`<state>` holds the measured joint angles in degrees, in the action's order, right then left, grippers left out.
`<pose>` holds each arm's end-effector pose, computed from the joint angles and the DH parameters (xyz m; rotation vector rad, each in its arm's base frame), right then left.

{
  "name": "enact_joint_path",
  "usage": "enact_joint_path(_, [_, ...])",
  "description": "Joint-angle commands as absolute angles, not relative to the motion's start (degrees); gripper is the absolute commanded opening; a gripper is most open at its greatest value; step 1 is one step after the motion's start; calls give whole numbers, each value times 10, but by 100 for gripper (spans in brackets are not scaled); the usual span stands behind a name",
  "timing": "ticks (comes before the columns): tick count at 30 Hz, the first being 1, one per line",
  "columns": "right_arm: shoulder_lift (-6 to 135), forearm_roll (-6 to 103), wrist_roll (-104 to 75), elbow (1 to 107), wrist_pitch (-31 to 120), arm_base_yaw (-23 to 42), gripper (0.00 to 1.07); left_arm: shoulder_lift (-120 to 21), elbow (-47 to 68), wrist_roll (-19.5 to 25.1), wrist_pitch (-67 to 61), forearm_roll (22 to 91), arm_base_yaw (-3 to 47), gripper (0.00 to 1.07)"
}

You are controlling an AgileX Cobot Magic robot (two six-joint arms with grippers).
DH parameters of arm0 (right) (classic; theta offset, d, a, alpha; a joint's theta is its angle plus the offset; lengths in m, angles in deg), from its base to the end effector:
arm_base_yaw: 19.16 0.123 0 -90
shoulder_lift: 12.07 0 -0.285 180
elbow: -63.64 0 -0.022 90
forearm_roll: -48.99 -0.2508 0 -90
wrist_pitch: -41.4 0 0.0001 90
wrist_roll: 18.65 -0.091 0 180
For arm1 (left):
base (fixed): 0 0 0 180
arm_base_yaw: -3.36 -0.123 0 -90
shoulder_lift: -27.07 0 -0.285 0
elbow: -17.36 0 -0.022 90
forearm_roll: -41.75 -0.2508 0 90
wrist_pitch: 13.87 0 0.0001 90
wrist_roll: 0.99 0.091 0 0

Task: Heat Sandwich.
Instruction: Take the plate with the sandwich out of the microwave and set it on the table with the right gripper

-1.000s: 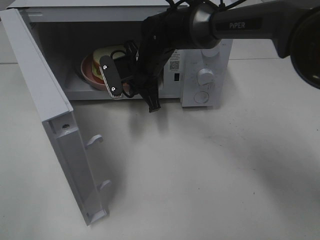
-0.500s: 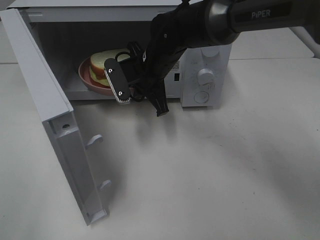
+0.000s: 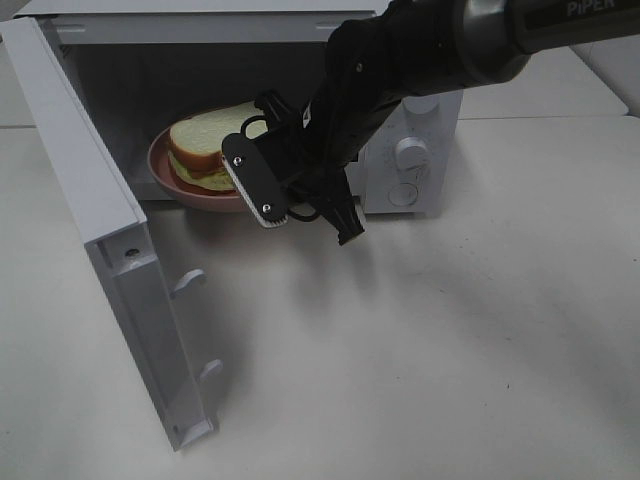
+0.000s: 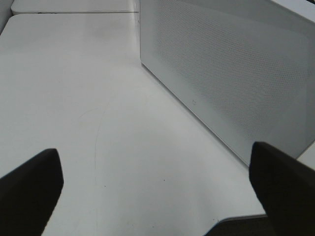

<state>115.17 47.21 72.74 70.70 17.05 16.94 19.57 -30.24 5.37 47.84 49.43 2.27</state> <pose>0.3654 0.2679 0.1687 -2.2826 1.1605 -0.3552 -0.0085 -0.0109 0.2812 0.1027 2.0298 -0.0783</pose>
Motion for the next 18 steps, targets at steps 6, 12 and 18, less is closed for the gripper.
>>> enact_joint_path(6, [1089,448,751,661,180,162,0,199,-303,50,475,498,20,97])
enact_joint_path(12, [1052,424,750,621,192,162,0,199,-303,50,475,498,20,97])
enact_joint_path(18, [1014,420,751,567,211,162,0,199,-303,50,475,498,20,97])
